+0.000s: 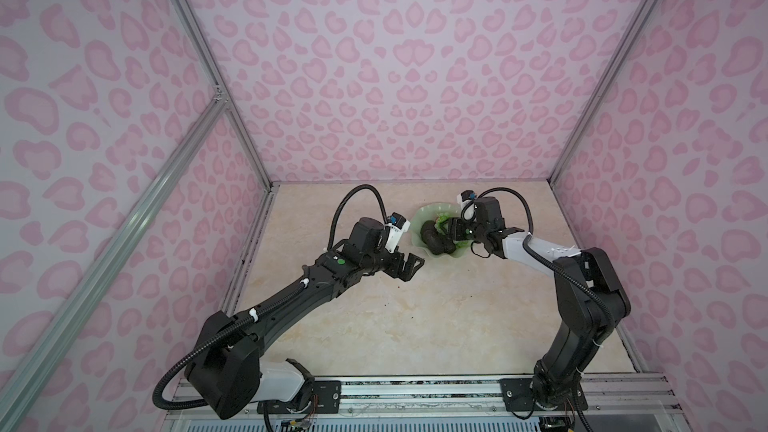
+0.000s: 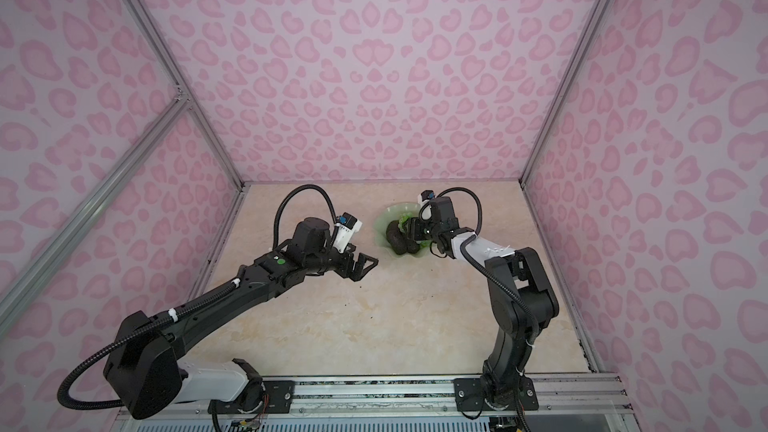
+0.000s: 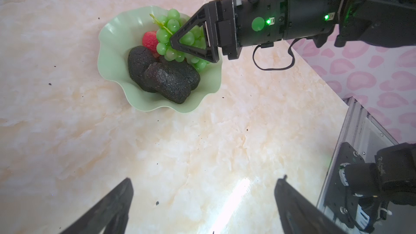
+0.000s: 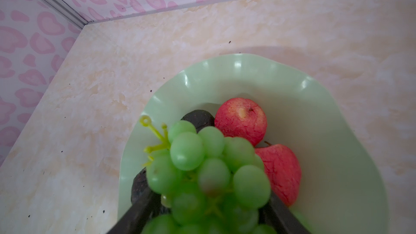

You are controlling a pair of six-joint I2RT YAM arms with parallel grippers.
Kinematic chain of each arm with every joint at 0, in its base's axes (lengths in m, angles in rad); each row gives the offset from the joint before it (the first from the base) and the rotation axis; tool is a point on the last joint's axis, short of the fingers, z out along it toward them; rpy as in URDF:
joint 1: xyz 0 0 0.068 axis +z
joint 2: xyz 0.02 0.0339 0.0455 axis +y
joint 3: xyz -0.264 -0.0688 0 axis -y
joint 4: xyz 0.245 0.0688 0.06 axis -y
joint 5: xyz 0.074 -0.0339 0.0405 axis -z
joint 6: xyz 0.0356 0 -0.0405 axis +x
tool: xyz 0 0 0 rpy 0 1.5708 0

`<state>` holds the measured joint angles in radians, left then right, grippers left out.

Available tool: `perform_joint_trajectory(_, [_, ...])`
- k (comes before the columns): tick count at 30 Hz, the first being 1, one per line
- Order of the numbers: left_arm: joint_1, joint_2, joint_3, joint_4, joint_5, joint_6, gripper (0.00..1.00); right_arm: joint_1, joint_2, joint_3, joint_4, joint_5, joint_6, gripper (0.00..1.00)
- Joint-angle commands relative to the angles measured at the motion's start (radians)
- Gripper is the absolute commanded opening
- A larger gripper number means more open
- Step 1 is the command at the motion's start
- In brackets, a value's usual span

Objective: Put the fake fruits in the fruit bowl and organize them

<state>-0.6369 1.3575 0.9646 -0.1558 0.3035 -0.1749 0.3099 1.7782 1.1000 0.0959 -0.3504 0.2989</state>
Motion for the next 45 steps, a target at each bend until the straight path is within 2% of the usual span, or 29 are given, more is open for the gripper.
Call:
perform_joint_trajectory(1, [0.0,-0.033,-0.022,0.045,-0.046,0.003,0.99,-0.001,-0.036,0.002,0.004,0.011,-0.01,0.81])
perform_joint_trajectory(3, [0.0,-0.046,-0.033,0.052,-0.061,0.004,1.0,-0.001,-0.062,0.009,-0.017,0.027,-0.024,0.95])
perform_joint_trajectory(4, [0.0,-0.052,-0.036,0.054,-0.065,0.004,1.0,-0.001,-0.072,0.012,-0.027,0.034,-0.028,0.98])
perform_joint_trajectory(11, [0.003,-0.117,-0.088,0.078,-0.16,0.006,1.0,0.0,-0.175,-0.019,-0.061,0.084,-0.044,0.98])
perform_joint_trajectory(15, [0.013,-0.21,-0.159,0.123,-0.289,0.016,1.0,0.0,-0.337,-0.128,-0.037,0.139,-0.072,0.98])
perform_joint_trajectory(17, [0.029,-0.272,-0.225,0.175,-0.384,0.034,0.99,-0.001,-0.45,-0.223,-0.004,0.215,-0.093,0.98])
perform_joint_trajectory(21, [0.12,-0.399,-0.415,0.366,-0.565,0.052,0.98,-0.017,-0.679,-0.421,0.044,0.424,-0.131,0.98])
perform_joint_trajectory(26, [0.254,-0.479,-0.605,0.604,-0.726,0.119,0.98,-0.107,-0.83,-0.608,0.133,0.529,-0.112,0.98])
perform_joint_trajectory(28, [0.31,-0.464,-0.681,0.747,-0.727,0.141,0.97,-0.14,-0.826,-0.667,0.208,0.571,-0.105,0.98])
perform_joint_trajectory(30, [0.361,-0.416,-0.707,0.803,-0.734,0.121,0.97,-0.147,-0.791,-0.712,0.293,0.611,-0.13,0.98])
perform_joint_trajectory(33, [0.433,-0.305,-0.729,0.894,-0.706,0.093,0.98,-0.157,-0.719,-0.725,0.36,0.619,-0.16,0.98])
perform_joint_trajectory(36, [0.483,-0.16,-0.742,1.027,-0.696,0.079,0.97,-0.167,-0.649,-0.767,0.502,0.634,-0.192,0.98])
perform_joint_trajectory(42, [0.542,-0.066,-0.677,1.041,-0.682,0.11,1.0,-0.216,-0.495,-0.831,0.734,0.593,-0.238,0.98])
perform_joint_trajectory(45, [0.588,0.034,-0.679,1.145,-0.642,0.094,0.99,-0.221,-0.451,-0.826,0.787,0.593,-0.278,0.99])
